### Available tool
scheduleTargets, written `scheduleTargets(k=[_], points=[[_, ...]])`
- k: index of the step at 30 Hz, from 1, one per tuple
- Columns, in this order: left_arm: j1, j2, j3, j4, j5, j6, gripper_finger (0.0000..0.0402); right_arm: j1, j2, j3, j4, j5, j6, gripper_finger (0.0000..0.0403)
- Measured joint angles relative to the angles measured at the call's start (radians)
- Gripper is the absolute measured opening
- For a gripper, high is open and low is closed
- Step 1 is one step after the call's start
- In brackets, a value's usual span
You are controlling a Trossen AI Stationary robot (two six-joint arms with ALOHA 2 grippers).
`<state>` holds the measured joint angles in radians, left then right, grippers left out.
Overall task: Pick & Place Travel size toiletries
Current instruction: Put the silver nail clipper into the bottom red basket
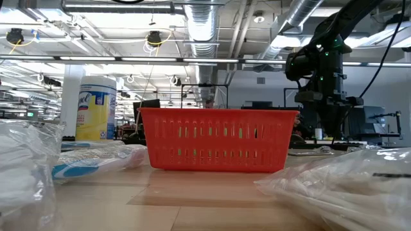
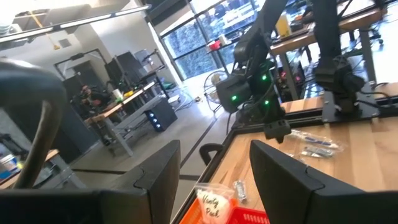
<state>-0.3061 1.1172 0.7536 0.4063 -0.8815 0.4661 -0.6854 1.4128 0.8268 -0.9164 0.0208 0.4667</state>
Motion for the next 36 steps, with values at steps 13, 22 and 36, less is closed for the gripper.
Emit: scheduleTargets(k=[13, 22, 36], points=[[0.0, 0.0, 0.0, 0.006, 0.0, 0.0, 0.0186, 0.038, 0.0, 0.0, 0.014, -0.005, 0.027, 0.0122], [0.0, 0.0, 0.0, 0.006, 0.0, 0.0, 0.0186, 0.044, 0.009, 0.0, 0.029, -0.019, 0.074, 0.017], [0.0, 0.0, 0.0, 0.006, 0.0, 0.0, 0.0186, 0.056, 0.14, -0.001, 0.072, -0.022, 0.075, 0.0174]])
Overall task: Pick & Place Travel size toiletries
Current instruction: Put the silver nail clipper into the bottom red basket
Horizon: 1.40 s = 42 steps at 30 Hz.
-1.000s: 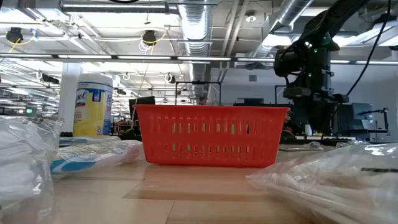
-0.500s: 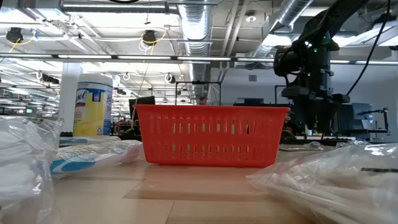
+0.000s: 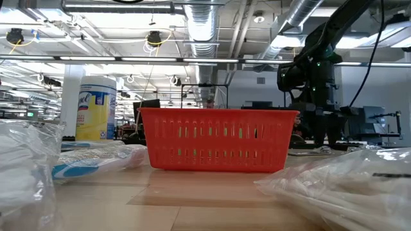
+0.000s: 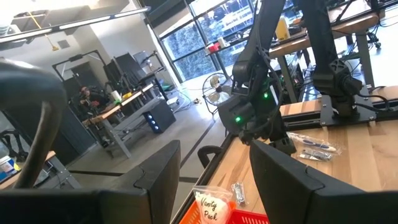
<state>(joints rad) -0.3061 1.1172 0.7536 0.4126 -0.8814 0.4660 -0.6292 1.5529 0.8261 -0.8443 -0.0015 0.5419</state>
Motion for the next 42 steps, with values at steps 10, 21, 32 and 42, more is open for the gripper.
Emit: scheduleTargets(k=[10, 21, 32, 42], points=[[0.0, 0.0, 0.0, 0.0, 0.0, 0.0, 0.0186, -0.001, 0.075, 0.001, 0.074, -0.012, -0.044, 0.0178], [0.0, 0.0, 0.0, 0.0, 0.0, 0.0, 0.0186, -0.001, 0.074, 0.0, 0.084, -0.012, -0.159, 0.0177], [0.0, 0.0, 0.0, 0.0, 0.0, 0.0, 0.0186, -0.002, 0.047, -0.001, 0.129, 0.008, -0.131, 0.0149], [0.0, 0.0, 0.0, 0.0, 0.0, 0.0, 0.0186, -0.032, 0.047, -0.001, 0.16, 0.002, -0.088, 0.0149]])
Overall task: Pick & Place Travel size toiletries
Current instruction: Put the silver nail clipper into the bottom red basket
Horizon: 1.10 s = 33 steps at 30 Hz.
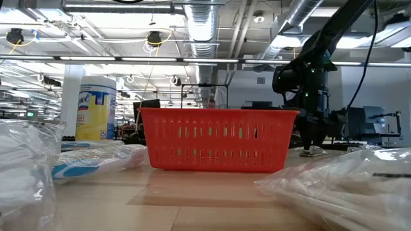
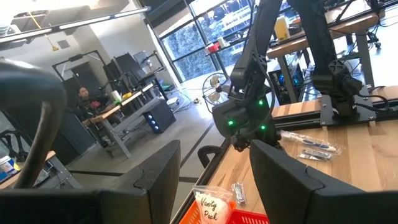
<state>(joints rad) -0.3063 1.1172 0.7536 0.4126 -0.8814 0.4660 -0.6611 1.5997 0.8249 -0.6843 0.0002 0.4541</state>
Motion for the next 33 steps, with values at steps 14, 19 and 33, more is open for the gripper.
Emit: scheduleTargets(k=[14, 19, 33], points=[[0.0, 0.0, 0.0, 0.0, 0.0, 0.0, 0.0186, -0.02, 0.0, 0.001, 0.012, 0.003, -0.116, 0.0109], [0.0, 0.0, 0.0, 0.0, 0.0, 0.0, 0.0186, -0.02, 0.0, 0.001, 0.008, 0.003, -0.144, 0.008], [0.0, 0.0, 0.0, 0.0, 0.0, 0.0, 0.0186, -0.02, -0.003, 0.003, -0.023, 0.006, -0.208, 0.0048]])
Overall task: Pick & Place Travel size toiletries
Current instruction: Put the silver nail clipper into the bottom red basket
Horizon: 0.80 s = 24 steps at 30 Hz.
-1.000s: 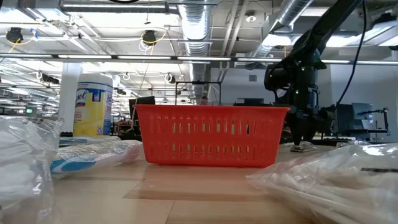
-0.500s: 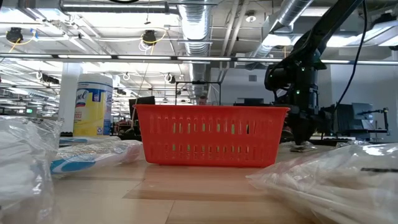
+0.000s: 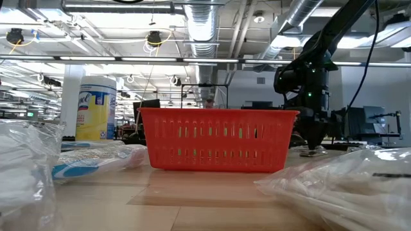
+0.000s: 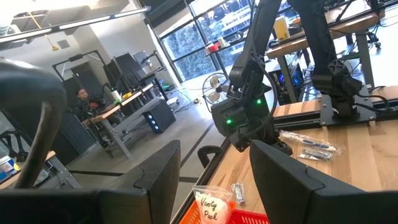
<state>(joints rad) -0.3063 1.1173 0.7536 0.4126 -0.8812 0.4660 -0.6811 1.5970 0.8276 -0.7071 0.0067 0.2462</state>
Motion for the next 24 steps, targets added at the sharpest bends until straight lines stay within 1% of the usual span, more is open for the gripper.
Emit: scheduleTargets(k=[10, 14, 19, 24], points=[[0.0, 0.0, 0.0, 0.0, 0.0, 0.0, 0.0186, 0.012, -0.016, -0.003, -0.046, 0.002, -0.034, 0.0046], [0.0, 0.0, 0.0, 0.0, 0.0, 0.0, 0.0186, 0.03, -0.067, -0.002, -0.056, 0.004, -0.037, 0.0038], [0.0, 0.0, 0.0, 0.0, 0.0, 0.0, 0.0186, 0.064, -0.164, 0.005, -0.063, 0.004, -0.037, 0.0004], [0.0, 0.0, 0.0, 0.0, 0.0, 0.0, 0.0186, 0.115, -0.252, 0.026, -0.07, 0.004, -0.036, 0.0005]])
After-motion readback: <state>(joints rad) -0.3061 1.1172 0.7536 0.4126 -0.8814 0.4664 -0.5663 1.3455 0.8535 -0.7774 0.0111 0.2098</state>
